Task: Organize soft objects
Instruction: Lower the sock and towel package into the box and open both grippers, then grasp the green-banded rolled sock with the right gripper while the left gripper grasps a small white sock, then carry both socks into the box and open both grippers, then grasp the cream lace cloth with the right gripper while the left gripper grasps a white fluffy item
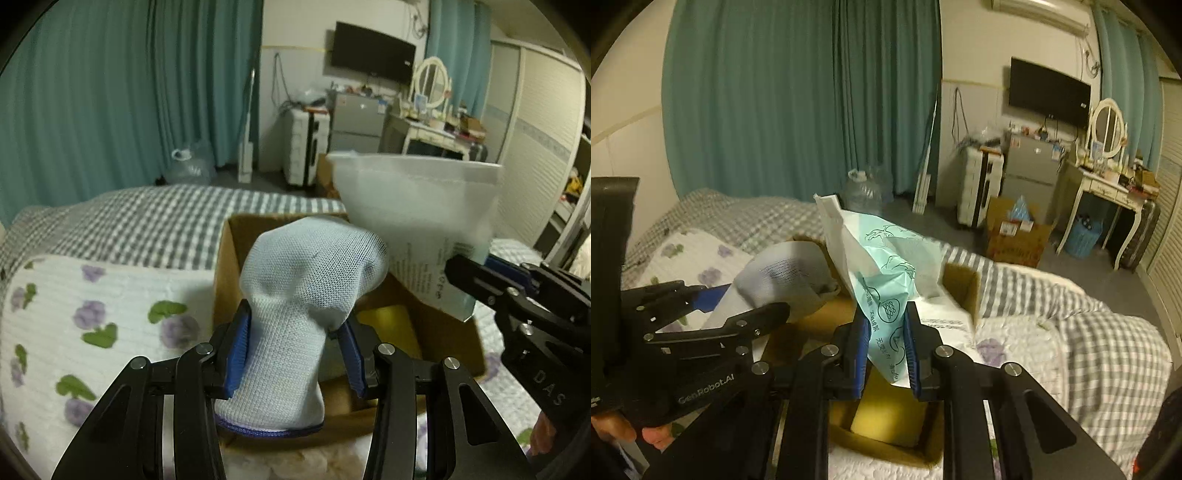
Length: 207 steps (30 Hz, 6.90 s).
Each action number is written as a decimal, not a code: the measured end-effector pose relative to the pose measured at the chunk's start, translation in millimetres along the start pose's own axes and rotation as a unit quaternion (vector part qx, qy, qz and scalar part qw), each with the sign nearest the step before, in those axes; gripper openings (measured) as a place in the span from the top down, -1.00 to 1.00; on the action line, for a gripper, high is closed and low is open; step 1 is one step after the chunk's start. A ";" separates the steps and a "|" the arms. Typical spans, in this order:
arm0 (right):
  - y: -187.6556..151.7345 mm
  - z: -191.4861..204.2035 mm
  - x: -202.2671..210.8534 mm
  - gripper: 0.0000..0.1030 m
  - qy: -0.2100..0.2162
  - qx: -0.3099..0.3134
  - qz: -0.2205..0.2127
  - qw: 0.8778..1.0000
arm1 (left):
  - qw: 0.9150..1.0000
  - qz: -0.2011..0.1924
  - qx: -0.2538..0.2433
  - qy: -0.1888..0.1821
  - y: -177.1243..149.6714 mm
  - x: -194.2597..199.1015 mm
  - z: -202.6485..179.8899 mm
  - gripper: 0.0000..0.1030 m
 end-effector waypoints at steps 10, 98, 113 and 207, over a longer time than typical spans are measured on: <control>-9.5 7.1 -25.9 0.50 0.011 0.011 0.008 1.000 | 1.000 0.012 0.003 0.003 -9.1 -14.9 0.4 -0.03; -176.3 32.4 93.2 0.50 -0.008 -0.027 0.099 0.995 | 0.996 0.058 0.033 -0.056 -174.2 115.1 -22.3 0.48; -19.5 24.9 153.1 0.50 -0.011 0.000 -0.026 1.000 | 0.996 -0.055 -0.003 -0.069 -23.7 163.9 -39.9 0.48; -180.1 59.5 -33.3 0.59 0.004 -0.013 0.138 0.990 | 0.995 0.091 -0.046 0.018 -171.6 -12.9 26.0 0.22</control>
Point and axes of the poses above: each gripper's, at about its wrist camera, not at the fingertips, and x roughly against the way its jaws point, z to its left, y to its top, the point moved 7 cm from there along -x, roughly the way its jaws point, and after that the axes turned 1 degree about x, right-handed, at the moved point
